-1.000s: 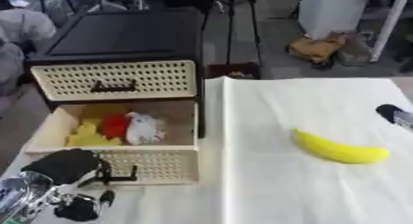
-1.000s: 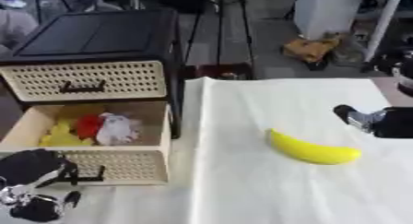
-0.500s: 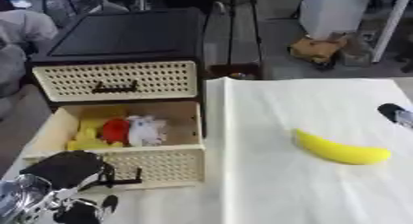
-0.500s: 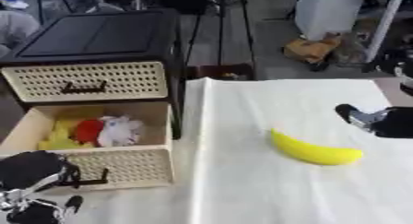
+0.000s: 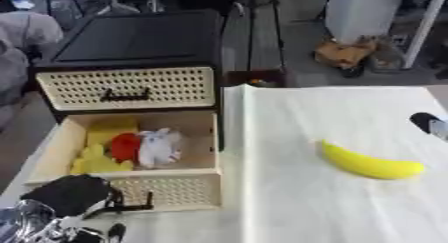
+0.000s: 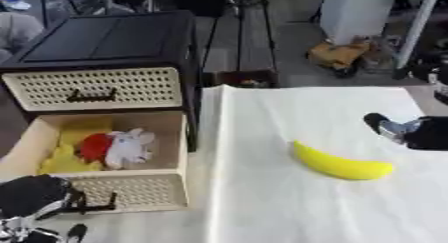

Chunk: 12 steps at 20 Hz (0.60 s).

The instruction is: Pick up objects from table and place into drawer.

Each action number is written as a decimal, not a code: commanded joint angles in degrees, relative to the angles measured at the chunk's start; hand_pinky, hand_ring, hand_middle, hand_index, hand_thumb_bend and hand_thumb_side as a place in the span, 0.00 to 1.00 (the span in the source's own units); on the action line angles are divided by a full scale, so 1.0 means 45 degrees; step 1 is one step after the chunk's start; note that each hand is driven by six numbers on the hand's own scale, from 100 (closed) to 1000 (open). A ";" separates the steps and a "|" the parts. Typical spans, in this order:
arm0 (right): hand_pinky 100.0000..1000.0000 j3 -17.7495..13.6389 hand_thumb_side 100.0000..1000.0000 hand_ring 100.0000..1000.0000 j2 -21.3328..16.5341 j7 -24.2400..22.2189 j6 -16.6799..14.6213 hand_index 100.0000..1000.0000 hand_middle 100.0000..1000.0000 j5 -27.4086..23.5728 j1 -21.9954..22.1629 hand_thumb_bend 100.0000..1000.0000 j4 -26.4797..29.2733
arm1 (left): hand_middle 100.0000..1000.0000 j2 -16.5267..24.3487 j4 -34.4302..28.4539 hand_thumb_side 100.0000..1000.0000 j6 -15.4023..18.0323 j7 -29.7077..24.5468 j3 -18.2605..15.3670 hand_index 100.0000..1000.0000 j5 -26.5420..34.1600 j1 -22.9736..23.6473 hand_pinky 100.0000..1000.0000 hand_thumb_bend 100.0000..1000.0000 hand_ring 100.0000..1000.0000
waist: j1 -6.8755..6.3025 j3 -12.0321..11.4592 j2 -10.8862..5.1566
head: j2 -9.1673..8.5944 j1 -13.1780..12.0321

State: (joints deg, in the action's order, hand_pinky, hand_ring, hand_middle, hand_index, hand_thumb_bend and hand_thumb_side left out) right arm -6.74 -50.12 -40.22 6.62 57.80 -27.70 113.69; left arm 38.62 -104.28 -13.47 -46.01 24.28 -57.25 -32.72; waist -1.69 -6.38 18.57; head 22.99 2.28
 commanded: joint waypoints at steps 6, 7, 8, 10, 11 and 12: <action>0.86 -0.0197 0.88 0.94 -0.0239 0.0083 0.0053 0.88 0.85 0.0034 -0.0075 0.36 0.0201 | 0.00 0.0400 -0.0246 0.41 -0.0071 -0.0289 -0.0014 0.97 0.0582 -0.0002 0.00 0.03 0.00 | 0.0031 0.0023 -0.0294 | -0.0106 -0.0059; 0.86 -0.0200 0.88 0.94 -0.0237 0.0082 0.0059 0.88 0.85 0.0037 -0.0069 0.36 0.0201 | 0.00 0.0428 -0.0363 0.41 -0.0093 -0.0351 -0.0030 0.97 0.0709 0.0030 0.00 0.03 0.00 | 0.0025 0.0021 -0.0292 | -0.0099 -0.0058; 0.86 -0.0200 0.88 0.94 -0.0234 0.0081 0.0063 0.88 0.85 0.0038 -0.0064 0.36 0.0201 | 0.00 0.0470 -0.0504 0.41 -0.0117 -0.0423 -0.0055 0.97 0.0823 0.0061 0.00 0.03 0.00 | 0.0020 0.0019 -0.0292 | -0.0095 -0.0056; 0.86 -0.0195 0.88 0.94 -0.0226 0.0070 0.0066 0.88 0.85 0.0033 -0.0054 0.36 0.0201 | 0.00 0.0575 -0.0853 0.41 -0.0151 -0.0579 -0.0125 0.97 0.0979 0.0125 0.00 0.03 0.00 | 0.0010 0.0010 -0.0291 | -0.0097 -0.0052; 0.86 -0.0197 0.88 0.94 -0.0220 0.0068 0.0069 0.88 0.85 0.0032 -0.0052 0.36 0.0201 | 0.00 0.0626 -0.1010 0.41 -0.0177 -0.0651 -0.0170 0.96 0.1010 0.0161 0.00 0.03 0.00 | 0.0009 0.0008 -0.0290 | -0.0104 -0.0049; 0.86 -0.0197 0.88 0.94 -0.0218 0.0067 0.0071 0.88 0.85 0.0030 -0.0051 0.36 0.0201 | 0.00 0.0668 -0.1147 0.41 -0.0208 -0.0716 -0.0215 0.97 0.1024 0.0198 0.00 0.02 0.00 | 0.0010 0.0009 -0.0290 | -0.0108 -0.0046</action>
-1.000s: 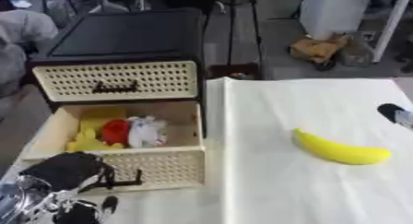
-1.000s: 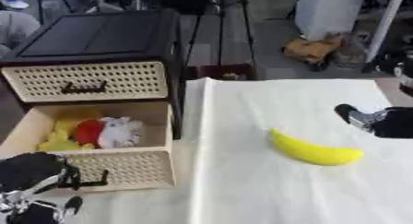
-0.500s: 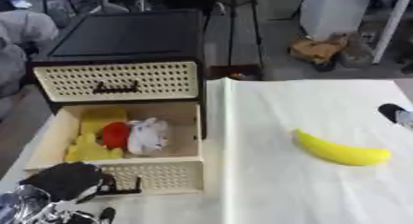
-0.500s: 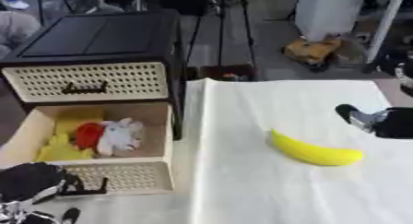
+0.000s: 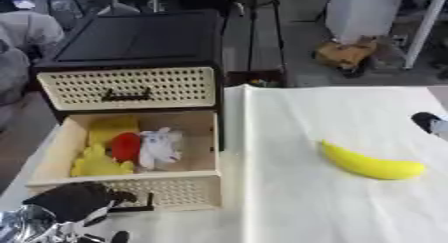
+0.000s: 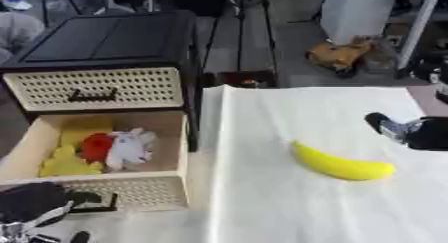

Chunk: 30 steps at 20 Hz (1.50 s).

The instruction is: Pick up objects from table and place into drawer.

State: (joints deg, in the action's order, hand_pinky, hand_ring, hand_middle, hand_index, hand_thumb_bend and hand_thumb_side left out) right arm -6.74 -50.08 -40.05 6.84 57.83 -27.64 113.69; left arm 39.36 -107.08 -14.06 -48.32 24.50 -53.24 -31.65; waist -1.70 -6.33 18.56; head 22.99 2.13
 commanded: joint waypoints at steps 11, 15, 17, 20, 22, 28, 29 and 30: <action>0.86 -0.0295 0.88 0.94 -0.0249 0.0191 0.0042 0.87 0.85 -0.0050 -0.0020 0.36 0.0201 | 0.00 0.0674 -0.1664 0.38 -0.0266 0.0397 -0.1250 0.95 0.0418 0.0249 0.00 0.00 0.00 | 0.0067 -0.0038 -0.0301 | -0.0073 0.0075; 0.86 -0.0207 0.86 0.93 -0.0271 0.0256 -0.0065 0.87 0.82 -0.0345 -0.0062 0.38 0.0201 | 0.00 0.0678 -0.1669 0.37 0.0066 0.1272 -0.1650 0.91 0.0745 0.0121 0.00 0.00 0.00 | 0.0080 -0.0076 -0.0304 | -0.0008 0.0335; 0.85 -0.0142 0.82 0.92 -0.0279 0.0201 -0.0087 0.87 0.79 -0.0553 -0.0075 0.38 0.0196 | 0.00 0.0611 -0.1669 0.36 0.0288 0.1905 -0.1920 0.91 0.1040 -0.0074 0.00 0.00 0.00 | 0.0087 -0.0112 -0.0305 | 0.0063 0.0826; 0.83 0.0028 0.76 0.90 -0.0269 0.0000 -0.0110 0.87 0.78 -0.1092 -0.0150 0.40 -0.0042 | 0.00 0.0503 -0.1669 0.36 0.0590 0.2944 -0.2394 0.91 0.1608 -0.0469 0.00 0.00 0.00 | 0.0107 -0.0168 -0.0326 | 0.0132 0.1614; 0.83 0.0127 0.71 0.88 -0.0246 -0.0029 -0.0108 0.88 0.77 -0.1531 -0.0267 0.43 -0.0454 | 0.00 0.0419 -0.1669 0.36 0.0677 0.3665 -0.2736 0.92 0.2068 -0.0745 0.00 0.00 0.00 | 0.0112 -0.0194 -0.0347 | 0.0135 0.1963; 0.83 0.0578 0.40 0.86 -0.0264 -0.0320 -0.0218 0.92 0.77 -0.2739 -0.0758 0.41 -0.2125 | 0.00 0.0219 -0.1669 0.38 0.0481 0.5703 -0.3593 0.91 0.3501 -0.1302 0.00 0.00 0.00 | 0.0097 -0.0301 -0.0379 | 0.0107 0.2393; 0.82 0.0639 0.37 0.85 -0.0284 -0.0388 -0.0245 0.91 0.76 -0.2885 -0.0864 0.40 -0.2374 | 0.00 0.0210 -0.1669 0.38 0.0414 0.5923 -0.3667 0.91 0.3753 -0.1336 0.00 0.00 0.00 | 0.0092 -0.0313 -0.0381 | 0.0100 0.2407; 0.82 0.0727 0.35 0.84 -0.0292 -0.0441 -0.0267 0.91 0.76 -0.2963 -0.0979 0.41 -0.2616 | 0.00 0.0188 -0.1669 0.38 0.0362 0.6109 -0.3735 0.91 0.3962 -0.1373 0.00 0.00 0.00 | 0.0088 -0.0329 -0.0381 | 0.0095 0.2421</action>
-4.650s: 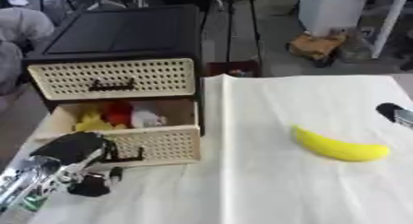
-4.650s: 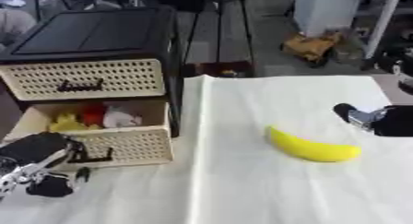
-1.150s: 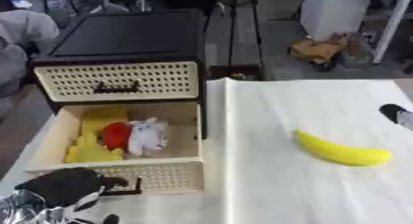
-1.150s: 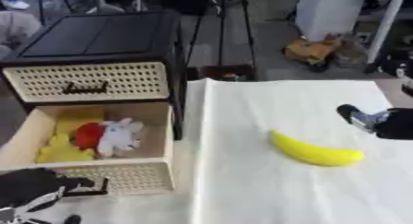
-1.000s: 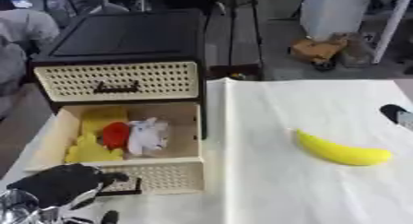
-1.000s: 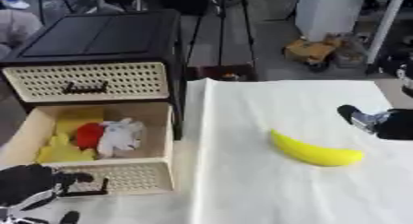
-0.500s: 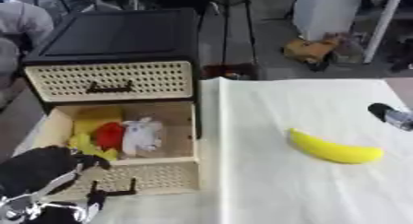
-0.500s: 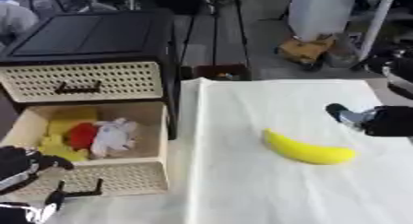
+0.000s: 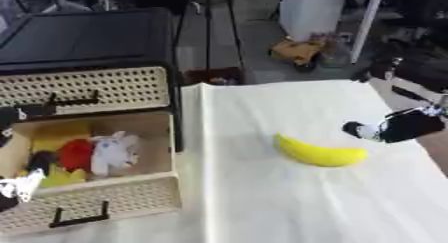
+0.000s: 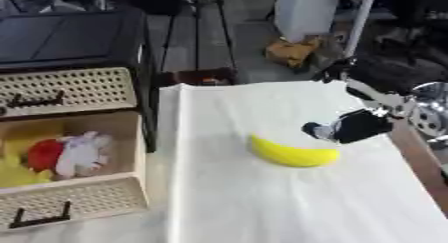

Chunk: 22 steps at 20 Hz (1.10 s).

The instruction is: Pick up objects from table and place into drawer.

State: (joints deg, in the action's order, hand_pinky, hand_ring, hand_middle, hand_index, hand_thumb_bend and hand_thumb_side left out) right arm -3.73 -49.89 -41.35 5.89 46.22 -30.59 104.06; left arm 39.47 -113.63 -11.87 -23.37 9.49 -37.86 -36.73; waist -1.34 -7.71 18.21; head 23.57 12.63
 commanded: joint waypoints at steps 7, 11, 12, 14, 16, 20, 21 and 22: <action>0.76 0.0785 0.29 0.79 -0.0220 -0.0557 -0.0045 0.91 0.77 -0.0575 -0.1180 0.52 -0.1966 | 0.00 -0.0051 -0.0213 0.40 -0.0331 0.1102 -0.0656 0.90 0.1213 -0.0339 0.00 0.00 0.00 | 0.0003 -0.0088 -0.0307 | -0.0070 0.0118; 0.69 0.1124 0.28 0.76 0.0017 -0.0920 0.0091 0.91 0.76 -0.0535 -0.1545 0.58 -0.2601 | 0.00 -0.0274 -0.0213 0.42 -0.0442 0.1231 -0.0801 0.90 0.1394 -0.0320 0.00 0.00 0.00 | 0.0026 -0.0110 -0.0306 | -0.0093 0.0106; 0.69 0.1238 0.29 0.76 0.0095 -0.1006 0.0101 0.91 0.76 -0.0506 -0.1595 0.58 -0.2703 | 0.00 -0.0348 -0.0213 0.42 -0.0469 0.1247 -0.0830 0.90 0.1440 -0.0305 0.00 0.00 0.00 | 0.0034 -0.0120 -0.0303 | -0.0097 0.0096; 0.68 0.1446 0.30 0.75 0.0238 -0.1139 0.0151 0.91 0.75 -0.0391 -0.1674 0.57 -0.2887 | 0.00 -0.0481 -0.0213 0.43 -0.0526 0.1256 -0.0876 0.90 0.1510 -0.0263 0.00 0.00 0.00 | 0.0049 -0.0141 -0.0297 | -0.0109 0.0082; 0.66 0.1633 0.29 0.73 0.0390 -0.1236 0.0258 0.89 0.71 -0.0220 -0.1723 0.56 -0.3047 | 0.00 -0.0576 -0.0213 0.44 -0.0589 0.1259 -0.0917 0.89 0.1547 -0.0215 0.00 0.00 0.00 | 0.0070 -0.0178 -0.0280 | -0.0140 0.0096; 0.63 0.1928 0.32 0.69 0.0648 -0.1260 0.0514 0.85 0.66 0.0174 -0.1664 0.51 -0.3064 | 0.00 -0.0653 -0.0213 0.44 -0.0656 0.1259 -0.0953 0.89 0.1549 -0.0149 0.00 0.00 0.00 | 0.0109 -0.0210 -0.0262 | -0.0153 0.0078; 0.63 0.1992 0.32 0.69 0.0708 -0.1218 0.0565 0.85 0.66 0.0274 -0.1637 0.51 -0.3035 | 0.00 -0.0667 -0.0213 0.44 -0.0660 0.1245 -0.0950 0.89 0.1543 -0.0137 0.00 0.00 0.00 | 0.0117 -0.0210 -0.0261 | -0.0149 0.0073; 0.63 0.2060 0.33 0.70 0.0763 -0.1166 0.0608 0.83 0.65 0.0398 -0.1610 0.49 -0.3020 | 0.00 -0.0678 -0.0213 0.44 -0.0666 0.1228 -0.0944 0.89 0.1530 -0.0118 0.00 0.00 0.00 | 0.0131 -0.0209 -0.0260 | -0.0146 0.0062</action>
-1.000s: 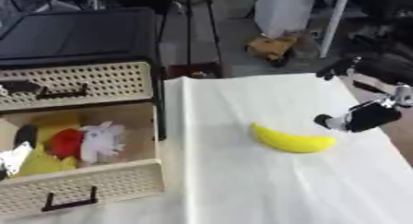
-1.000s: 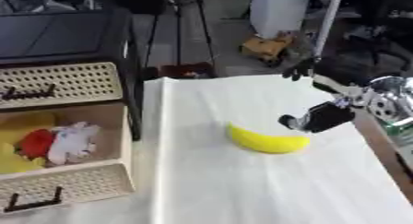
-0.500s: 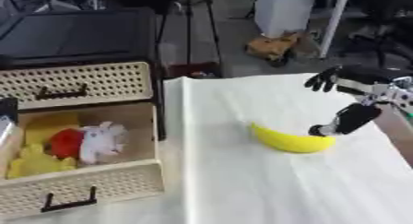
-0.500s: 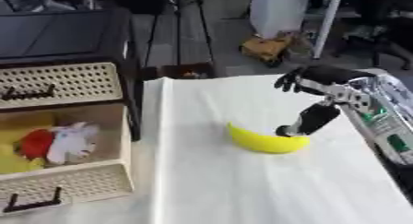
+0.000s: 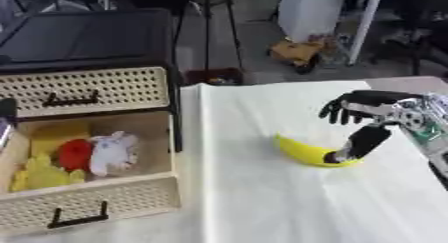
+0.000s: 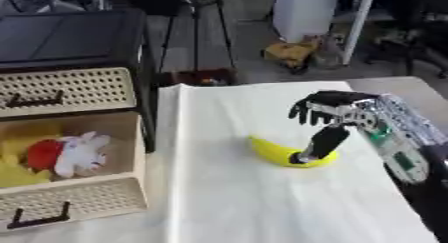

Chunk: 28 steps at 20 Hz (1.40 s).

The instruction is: Pick up objects from table and place into drawer.

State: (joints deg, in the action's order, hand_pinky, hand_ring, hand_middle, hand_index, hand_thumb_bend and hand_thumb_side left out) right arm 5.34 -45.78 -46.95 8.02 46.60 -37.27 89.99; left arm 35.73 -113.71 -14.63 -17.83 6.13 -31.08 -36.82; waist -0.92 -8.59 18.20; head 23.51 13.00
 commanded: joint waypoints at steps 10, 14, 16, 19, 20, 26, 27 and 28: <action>0.62 0.0494 0.28 0.70 0.0397 0.0497 0.0288 0.76 0.62 0.0699 0.0089 0.44 -0.0500 | 0.00 0.0041 -0.0195 0.45 0.0002 -0.0092 -0.0163 0.88 -0.0119 -0.0032 0.00 0.00 0.00 | 0.0045 -0.0093 -0.0177 | -0.0218 -0.0021; 0.61 0.0555 0.27 0.69 0.0599 0.0747 0.0405 0.75 0.61 0.0684 0.0083 0.42 -0.1021 | 0.00 0.0001 -0.0195 0.45 0.0032 -0.0108 -0.0168 0.88 -0.0172 0.0011 0.00 0.00 0.00 | 0.0017 -0.0135 -0.0132 | -0.0218 0.0004; 0.61 0.0554 0.27 0.69 0.0691 0.0888 0.0467 0.74 0.60 0.0663 0.0052 0.41 -0.1293 | 0.00 -0.0018 -0.0195 0.45 0.0030 -0.0103 -0.0174 0.88 -0.0189 0.0030 0.00 0.00 0.00 | 0.0016 -0.0152 -0.0115 | -0.0215 0.0009; 0.60 0.0538 0.30 0.68 0.0798 0.1146 0.0564 0.73 0.59 0.0614 -0.0004 0.37 -0.1649 | 0.00 -0.0056 -0.0195 0.45 0.0037 -0.0124 -0.0169 0.87 -0.0230 0.0072 0.00 0.00 0.00 | 0.0012 -0.0179 -0.0094 | -0.0214 0.0006; 0.60 0.0528 0.31 0.68 0.0818 0.1234 0.0590 0.73 0.59 0.0597 -0.0018 0.36 -0.1735 | 0.00 -0.0065 -0.0195 0.45 0.0034 -0.0123 -0.0176 0.87 -0.0245 0.0086 0.00 0.00 0.00 | 0.0013 -0.0187 -0.0088 | -0.0211 0.0008; 0.60 0.0351 0.34 0.68 0.0827 0.1729 0.0785 0.73 0.59 0.0506 -0.0027 0.35 -0.1850 | 0.00 -0.0111 -0.0195 0.45 0.0033 -0.0143 -0.0201 0.87 -0.0352 0.0170 0.00 0.00 0.00 | -0.0003 -0.0189 -0.0063 | -0.0193 -0.0010; 0.60 0.0352 0.34 0.68 0.0812 0.1732 0.0823 0.73 0.59 0.0557 -0.0047 0.35 -0.1866 | 0.00 -0.0128 -0.0195 0.45 0.0036 -0.0140 -0.0206 0.87 -0.0369 0.0165 0.00 0.00 0.00 | 0.0002 -0.0183 -0.0059 | -0.0183 -0.0005; 0.60 0.0368 0.34 0.69 0.0812 0.1723 0.0849 0.73 0.59 0.0615 -0.0073 0.33 -0.1908 | 0.00 -0.0150 -0.0195 0.45 0.0044 -0.0147 -0.0200 0.87 -0.0378 0.0156 0.00 0.00 0.00 | 0.0005 -0.0179 -0.0056 | -0.0180 0.0003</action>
State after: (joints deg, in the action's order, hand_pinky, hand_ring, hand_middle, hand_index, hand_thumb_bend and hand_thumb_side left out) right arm 7.75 -40.90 -39.52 11.60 49.31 -36.76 81.16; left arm 34.25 -113.72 -14.49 -18.42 6.12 -32.42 -35.63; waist -0.94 -9.42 18.95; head 23.01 12.97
